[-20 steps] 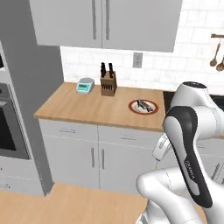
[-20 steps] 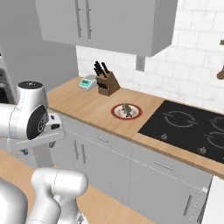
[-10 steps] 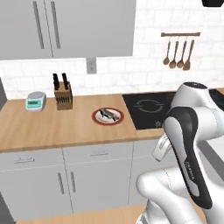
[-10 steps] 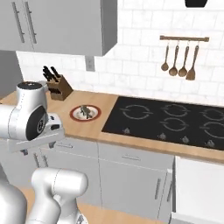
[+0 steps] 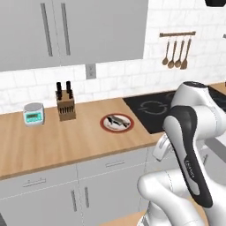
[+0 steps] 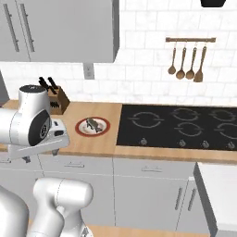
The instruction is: Pick up the knife from the drawer and place it on the cutting board. Then place the meat from the plate to the cutting board.
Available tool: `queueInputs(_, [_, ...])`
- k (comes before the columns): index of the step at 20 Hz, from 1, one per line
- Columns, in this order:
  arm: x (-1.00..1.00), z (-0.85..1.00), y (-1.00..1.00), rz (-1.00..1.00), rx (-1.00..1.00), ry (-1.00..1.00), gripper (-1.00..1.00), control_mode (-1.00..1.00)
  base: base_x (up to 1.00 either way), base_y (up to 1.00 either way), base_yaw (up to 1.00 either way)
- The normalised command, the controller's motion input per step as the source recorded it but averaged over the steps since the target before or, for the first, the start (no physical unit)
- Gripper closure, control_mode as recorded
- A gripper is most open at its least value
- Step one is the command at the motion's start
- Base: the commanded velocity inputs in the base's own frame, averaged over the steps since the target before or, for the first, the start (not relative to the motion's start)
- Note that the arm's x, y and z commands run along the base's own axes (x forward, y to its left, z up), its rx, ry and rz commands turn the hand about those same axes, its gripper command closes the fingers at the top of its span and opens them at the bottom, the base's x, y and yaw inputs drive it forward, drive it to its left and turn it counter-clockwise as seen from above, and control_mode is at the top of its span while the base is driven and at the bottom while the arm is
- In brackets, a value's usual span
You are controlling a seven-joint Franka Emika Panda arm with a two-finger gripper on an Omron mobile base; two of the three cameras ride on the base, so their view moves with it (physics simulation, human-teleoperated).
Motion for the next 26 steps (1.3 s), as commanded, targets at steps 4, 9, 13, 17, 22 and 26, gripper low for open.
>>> queueInputs(4, [0.0, 0.0, 0.0, 0.0, 0.0, 0.0, -1.0, 1.0, 0.11, 0.38, -0.2])
queueInputs(9, [0.0, 0.0, 0.0, 0.0, 0.0, 0.0, -1.0, 1.0, 0.24, 0.08, -0.14])
queueInputs(13, [0.0, 0.0, 0.0, 0.0, 0.0, 0.0, -1.0, 1.0, 0.2, 0.05, -0.07])
queueInputs(17, [0.0, 0.0, 0.0, 0.0, 0.0, 0.0, -1.0, 1.0, 0.38, 0.11, 0.0])
queueInputs(22, [0.0, 0.0, 0.0, 0.0, 0.0, 0.0, -1.0, 1.0, 0.51, 0.05, 0.0])
queueInputs(26, [0.0, 0.0, 0.0, 0.0, 0.0, 0.0, -1.0, 1.0, 0.02, 0.12, 0.0])
